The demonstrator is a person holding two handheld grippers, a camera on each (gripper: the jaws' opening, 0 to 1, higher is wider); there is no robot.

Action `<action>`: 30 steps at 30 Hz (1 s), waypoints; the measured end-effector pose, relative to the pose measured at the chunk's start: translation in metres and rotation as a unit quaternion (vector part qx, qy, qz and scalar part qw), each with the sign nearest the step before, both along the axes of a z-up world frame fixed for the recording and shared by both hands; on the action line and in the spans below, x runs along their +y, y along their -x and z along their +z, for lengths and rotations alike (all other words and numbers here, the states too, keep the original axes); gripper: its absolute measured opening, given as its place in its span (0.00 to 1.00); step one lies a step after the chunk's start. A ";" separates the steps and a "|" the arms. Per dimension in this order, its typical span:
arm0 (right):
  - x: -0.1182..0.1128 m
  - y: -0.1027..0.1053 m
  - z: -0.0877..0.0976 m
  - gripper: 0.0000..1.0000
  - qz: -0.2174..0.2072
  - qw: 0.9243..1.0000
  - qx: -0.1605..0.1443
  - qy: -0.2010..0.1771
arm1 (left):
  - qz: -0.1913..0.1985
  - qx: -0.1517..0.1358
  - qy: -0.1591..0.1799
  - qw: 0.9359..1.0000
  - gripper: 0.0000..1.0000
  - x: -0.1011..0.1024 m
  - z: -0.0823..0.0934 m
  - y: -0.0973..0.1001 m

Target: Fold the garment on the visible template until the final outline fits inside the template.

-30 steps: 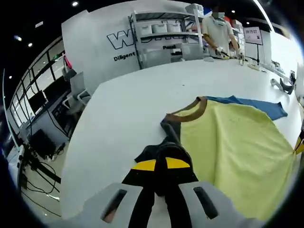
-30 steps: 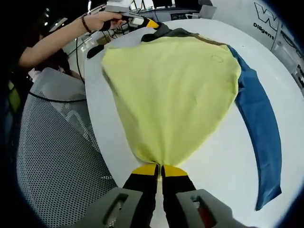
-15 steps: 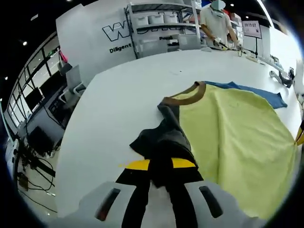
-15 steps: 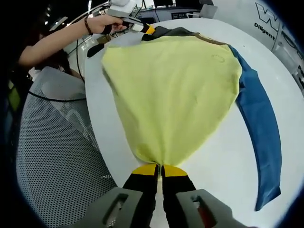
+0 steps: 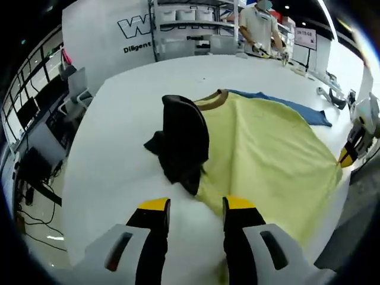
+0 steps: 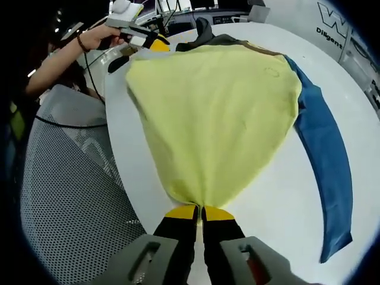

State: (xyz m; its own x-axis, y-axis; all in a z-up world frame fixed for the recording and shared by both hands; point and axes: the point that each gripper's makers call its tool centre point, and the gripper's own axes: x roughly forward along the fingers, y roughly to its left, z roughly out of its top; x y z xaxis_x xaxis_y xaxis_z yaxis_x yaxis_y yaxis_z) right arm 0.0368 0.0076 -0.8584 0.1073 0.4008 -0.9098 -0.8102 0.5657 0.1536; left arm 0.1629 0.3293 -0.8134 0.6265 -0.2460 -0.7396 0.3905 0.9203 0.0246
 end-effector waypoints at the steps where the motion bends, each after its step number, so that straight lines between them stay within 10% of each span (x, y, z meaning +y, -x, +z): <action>1: 0.000 0.000 0.000 0.00 0.000 1.000 0.000 0.000 | -0.004 0.000 0.001 1.000 0.33 0.000 0.001 0.005; 30: 0.000 0.000 0.000 0.00 -0.003 1.000 0.003 -0.003 | 0.003 0.058 0.038 0.998 0.40 0.010 0.010 0.073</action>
State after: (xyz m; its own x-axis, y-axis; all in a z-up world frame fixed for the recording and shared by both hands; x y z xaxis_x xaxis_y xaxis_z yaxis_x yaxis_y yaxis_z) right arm 0.0369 0.0074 -0.8587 0.1040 0.4062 -0.9078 -0.8060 0.5692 0.1624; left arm 0.0903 0.3390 -0.8032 0.5397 -0.3004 -0.7865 0.3811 0.9202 -0.0900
